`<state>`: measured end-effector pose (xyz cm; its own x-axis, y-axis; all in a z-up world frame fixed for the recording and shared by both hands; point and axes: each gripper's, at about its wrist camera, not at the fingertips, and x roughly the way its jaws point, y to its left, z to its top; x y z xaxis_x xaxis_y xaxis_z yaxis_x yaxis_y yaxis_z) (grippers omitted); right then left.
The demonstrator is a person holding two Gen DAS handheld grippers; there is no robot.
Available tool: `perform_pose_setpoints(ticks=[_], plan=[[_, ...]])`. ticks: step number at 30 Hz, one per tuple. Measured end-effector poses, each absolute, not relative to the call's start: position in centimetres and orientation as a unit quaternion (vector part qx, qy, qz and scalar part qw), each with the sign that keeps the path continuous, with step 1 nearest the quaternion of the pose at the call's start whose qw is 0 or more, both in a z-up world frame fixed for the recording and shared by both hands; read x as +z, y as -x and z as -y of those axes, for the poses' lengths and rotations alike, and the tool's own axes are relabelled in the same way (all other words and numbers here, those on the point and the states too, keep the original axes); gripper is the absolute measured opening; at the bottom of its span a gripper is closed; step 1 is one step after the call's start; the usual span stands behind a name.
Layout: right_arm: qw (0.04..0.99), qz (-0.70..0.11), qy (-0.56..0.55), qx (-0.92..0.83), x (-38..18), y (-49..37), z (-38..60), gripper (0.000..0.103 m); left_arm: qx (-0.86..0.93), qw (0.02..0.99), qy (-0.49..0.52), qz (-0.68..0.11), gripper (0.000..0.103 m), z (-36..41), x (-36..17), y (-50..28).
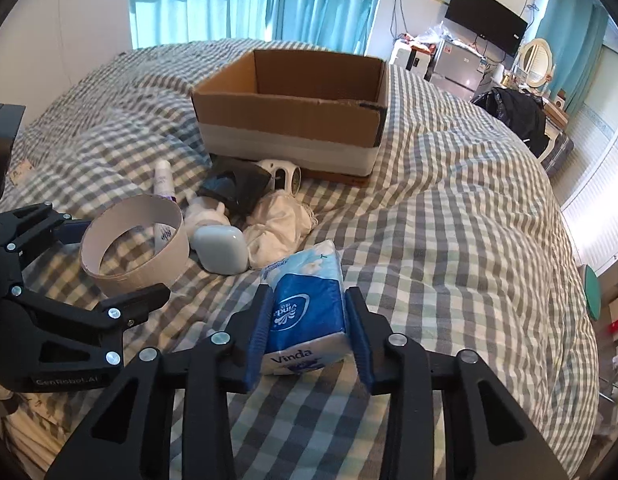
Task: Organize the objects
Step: 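Carry tape roll and tissue pack over the box and open both tools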
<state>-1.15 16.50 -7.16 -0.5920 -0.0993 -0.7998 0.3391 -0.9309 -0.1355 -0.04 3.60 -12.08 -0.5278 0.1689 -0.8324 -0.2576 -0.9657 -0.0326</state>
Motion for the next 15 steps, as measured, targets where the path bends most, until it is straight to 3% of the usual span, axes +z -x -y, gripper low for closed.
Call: perform_pose_setpoints(ticks=[7, 15], plan=[[0.118, -0.131, -0.409, -0.895, -5.0, 0.0, -16.7, 0.024, 0.886, 0.112, 0.449, -0.038, 0.080, -3.1, -10.0, -0.7], [0.131, -0.145, -0.351, -0.916, 0.0, 0.4, -15.7, 0.023, 0.904, 0.100, 0.415, -0.028, 0.080, -1.8, -5.9, 0.5]])
